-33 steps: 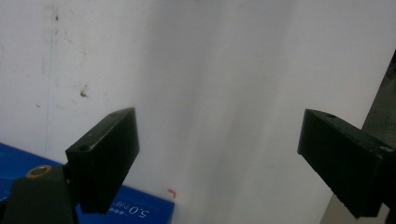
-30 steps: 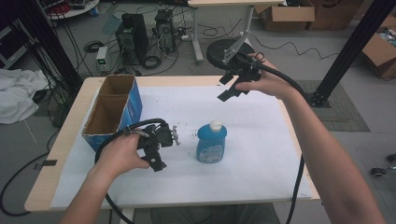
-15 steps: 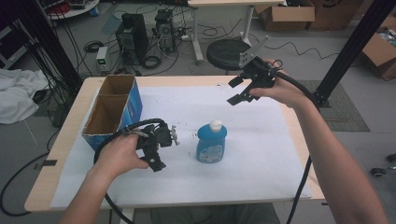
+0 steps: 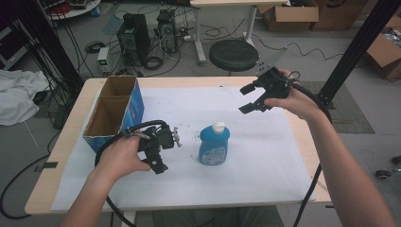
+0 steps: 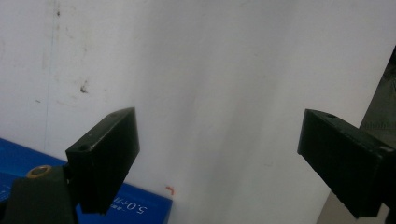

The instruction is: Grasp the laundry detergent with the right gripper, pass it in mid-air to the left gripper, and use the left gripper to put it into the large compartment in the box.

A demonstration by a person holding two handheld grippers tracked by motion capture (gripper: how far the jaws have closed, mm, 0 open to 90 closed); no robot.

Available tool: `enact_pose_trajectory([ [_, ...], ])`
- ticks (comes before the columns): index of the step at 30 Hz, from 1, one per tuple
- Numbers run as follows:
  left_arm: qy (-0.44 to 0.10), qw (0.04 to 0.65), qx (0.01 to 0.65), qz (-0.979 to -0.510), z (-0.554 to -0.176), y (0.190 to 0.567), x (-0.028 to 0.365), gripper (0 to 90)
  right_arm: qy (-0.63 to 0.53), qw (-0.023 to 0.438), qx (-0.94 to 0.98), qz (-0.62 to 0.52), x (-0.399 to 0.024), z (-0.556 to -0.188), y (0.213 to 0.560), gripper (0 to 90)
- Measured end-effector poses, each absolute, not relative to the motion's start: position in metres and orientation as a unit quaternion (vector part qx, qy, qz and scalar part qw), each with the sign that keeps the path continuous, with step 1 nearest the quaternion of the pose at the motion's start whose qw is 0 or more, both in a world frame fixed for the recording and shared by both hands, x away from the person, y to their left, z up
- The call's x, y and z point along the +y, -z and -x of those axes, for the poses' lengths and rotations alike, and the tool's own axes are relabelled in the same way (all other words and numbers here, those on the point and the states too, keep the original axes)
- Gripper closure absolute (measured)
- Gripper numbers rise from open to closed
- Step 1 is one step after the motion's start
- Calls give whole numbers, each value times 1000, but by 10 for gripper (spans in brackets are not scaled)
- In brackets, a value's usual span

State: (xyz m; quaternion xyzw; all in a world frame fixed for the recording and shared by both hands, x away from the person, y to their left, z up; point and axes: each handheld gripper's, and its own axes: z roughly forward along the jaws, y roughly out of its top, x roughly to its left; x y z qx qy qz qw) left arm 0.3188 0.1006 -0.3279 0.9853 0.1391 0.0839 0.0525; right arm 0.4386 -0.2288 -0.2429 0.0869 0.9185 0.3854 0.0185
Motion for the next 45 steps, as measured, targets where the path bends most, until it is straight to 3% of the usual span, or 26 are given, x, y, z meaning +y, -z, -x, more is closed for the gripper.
enact_pose_trajectory([
  [19,-84,50,135,-986,-317,326,99,133,-408,8,910,-79,-243,-417,272,192],
  [45,-83,53,136,-986,-315,327,99,132,-412,-29,909,-53,-226,-403,312,188],
])
